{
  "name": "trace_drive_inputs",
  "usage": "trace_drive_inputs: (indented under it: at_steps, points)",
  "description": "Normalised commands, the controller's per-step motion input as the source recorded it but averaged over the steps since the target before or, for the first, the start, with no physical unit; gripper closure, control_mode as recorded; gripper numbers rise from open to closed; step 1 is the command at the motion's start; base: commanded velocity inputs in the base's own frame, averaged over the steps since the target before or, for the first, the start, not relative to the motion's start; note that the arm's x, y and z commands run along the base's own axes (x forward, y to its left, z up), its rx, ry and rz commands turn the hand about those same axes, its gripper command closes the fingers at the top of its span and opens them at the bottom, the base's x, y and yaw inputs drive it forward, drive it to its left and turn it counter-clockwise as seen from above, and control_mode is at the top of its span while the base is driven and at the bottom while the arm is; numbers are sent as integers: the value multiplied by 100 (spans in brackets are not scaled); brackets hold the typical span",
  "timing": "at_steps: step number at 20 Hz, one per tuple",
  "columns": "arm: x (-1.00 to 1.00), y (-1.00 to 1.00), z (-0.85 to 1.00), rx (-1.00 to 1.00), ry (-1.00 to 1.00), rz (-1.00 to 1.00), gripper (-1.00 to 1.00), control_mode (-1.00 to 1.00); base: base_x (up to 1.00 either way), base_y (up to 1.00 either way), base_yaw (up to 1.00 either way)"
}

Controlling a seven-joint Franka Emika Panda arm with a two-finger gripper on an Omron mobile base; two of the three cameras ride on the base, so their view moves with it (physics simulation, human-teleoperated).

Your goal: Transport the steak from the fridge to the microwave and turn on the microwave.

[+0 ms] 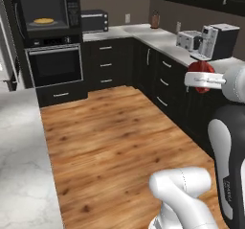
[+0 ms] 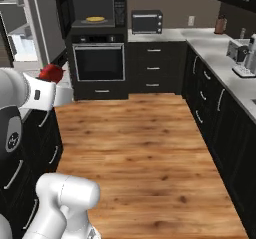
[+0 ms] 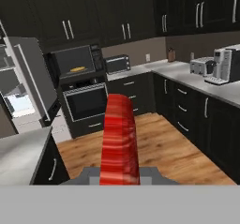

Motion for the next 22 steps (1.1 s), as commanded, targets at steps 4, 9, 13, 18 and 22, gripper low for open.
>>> trace_drive_inputs:
  at_steps: [4,9,13,18,22]
  points:
    - [0,0,0,0,0,0,100,100,76,0,25]
    - [0,0,0,0,0,0,100,100,78,0,19]
    - [0,0,0,0,0,0,100,100,83,0,10]
    - [0,0,0,0,0,0,100,100,84,0,7]
    - [0,0,0,0,0,0,100,100,84,0,8]
